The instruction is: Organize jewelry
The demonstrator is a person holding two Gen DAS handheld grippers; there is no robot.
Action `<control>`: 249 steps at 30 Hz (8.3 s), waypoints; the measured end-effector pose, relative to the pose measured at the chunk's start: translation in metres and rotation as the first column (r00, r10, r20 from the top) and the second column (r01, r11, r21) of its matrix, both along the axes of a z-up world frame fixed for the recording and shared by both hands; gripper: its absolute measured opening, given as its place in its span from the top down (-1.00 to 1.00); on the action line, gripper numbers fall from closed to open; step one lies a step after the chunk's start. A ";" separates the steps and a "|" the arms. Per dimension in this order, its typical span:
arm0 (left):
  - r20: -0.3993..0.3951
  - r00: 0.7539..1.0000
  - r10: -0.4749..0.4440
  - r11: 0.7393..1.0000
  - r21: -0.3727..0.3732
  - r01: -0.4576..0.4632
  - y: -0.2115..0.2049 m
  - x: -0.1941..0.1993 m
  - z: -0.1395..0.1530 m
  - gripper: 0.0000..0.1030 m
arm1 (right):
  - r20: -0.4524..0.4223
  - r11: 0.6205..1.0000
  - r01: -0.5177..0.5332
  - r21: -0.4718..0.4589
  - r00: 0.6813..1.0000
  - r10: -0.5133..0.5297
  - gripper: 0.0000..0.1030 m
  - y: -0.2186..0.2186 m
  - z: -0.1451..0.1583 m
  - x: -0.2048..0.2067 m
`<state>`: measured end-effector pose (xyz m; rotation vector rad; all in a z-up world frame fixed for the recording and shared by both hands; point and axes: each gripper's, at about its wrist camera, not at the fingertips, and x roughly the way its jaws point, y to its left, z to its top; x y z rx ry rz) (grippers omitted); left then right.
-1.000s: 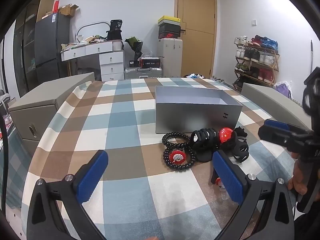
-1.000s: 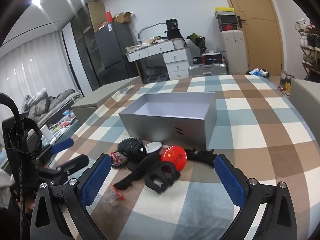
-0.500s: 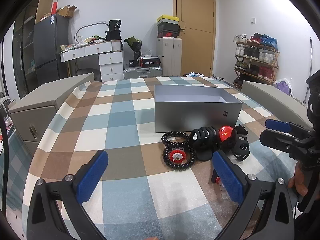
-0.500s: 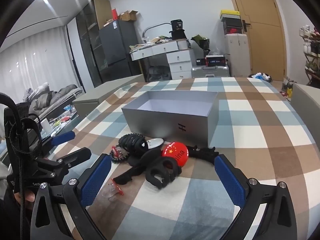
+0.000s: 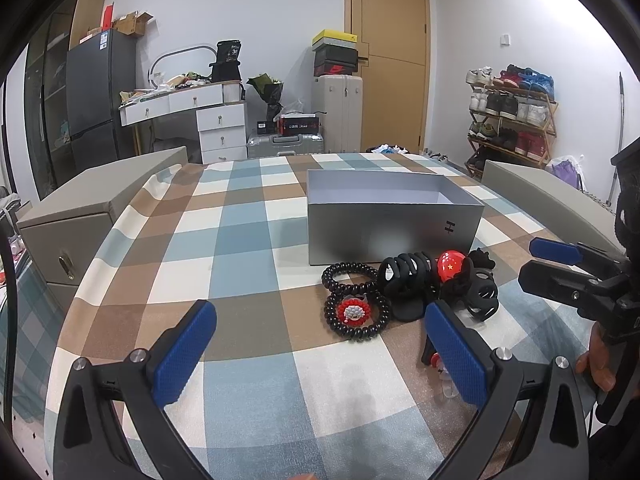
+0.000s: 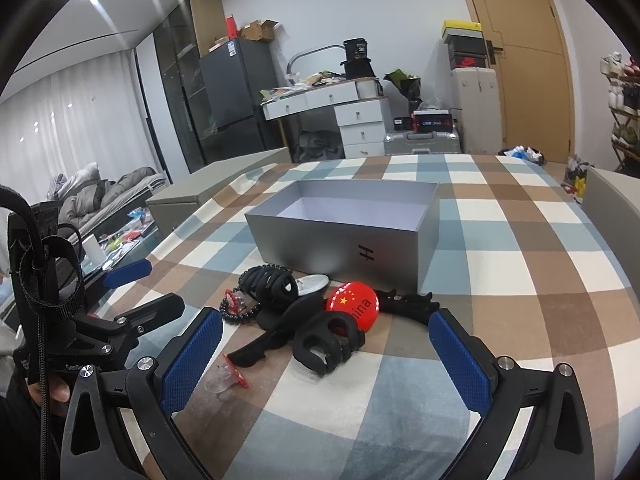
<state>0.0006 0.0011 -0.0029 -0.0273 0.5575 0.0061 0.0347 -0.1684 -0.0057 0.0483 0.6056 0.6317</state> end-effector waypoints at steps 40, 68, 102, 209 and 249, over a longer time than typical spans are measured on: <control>-0.001 1.000 0.003 1.000 0.004 -0.003 0.000 0.001 0.001 -0.97 | -0.140 0.997 0.051 0.055 0.989 -0.043 -1.00 -0.014 -0.010 0.019; -0.013 1.000 -0.005 1.000 0.011 0.005 -0.001 0.002 -0.001 -0.97 | -0.235 0.986 -0.082 -0.144 0.971 0.046 0.08 0.029 -0.025 0.030; -0.241 0.911 -0.336 0.942 -0.060 0.331 -0.059 -0.004 -0.016 0.54 | -0.202 0.997 -0.078 0.012 0.976 0.078 0.08 -0.007 -0.013 0.005; -0.036 0.993 -0.109 0.985 -0.137 0.103 -0.021 0.051 0.038 -0.69 | -0.150 0.996 0.036 0.079 0.988 -0.024 -1.00 -0.014 0.044 0.073; -0.191 0.979 -0.069 0.997 -0.040 0.063 -0.003 0.043 -0.007 -0.98 | -0.227 0.957 0.017 -0.288 0.970 -0.086 -0.04 -0.006 -0.027 0.072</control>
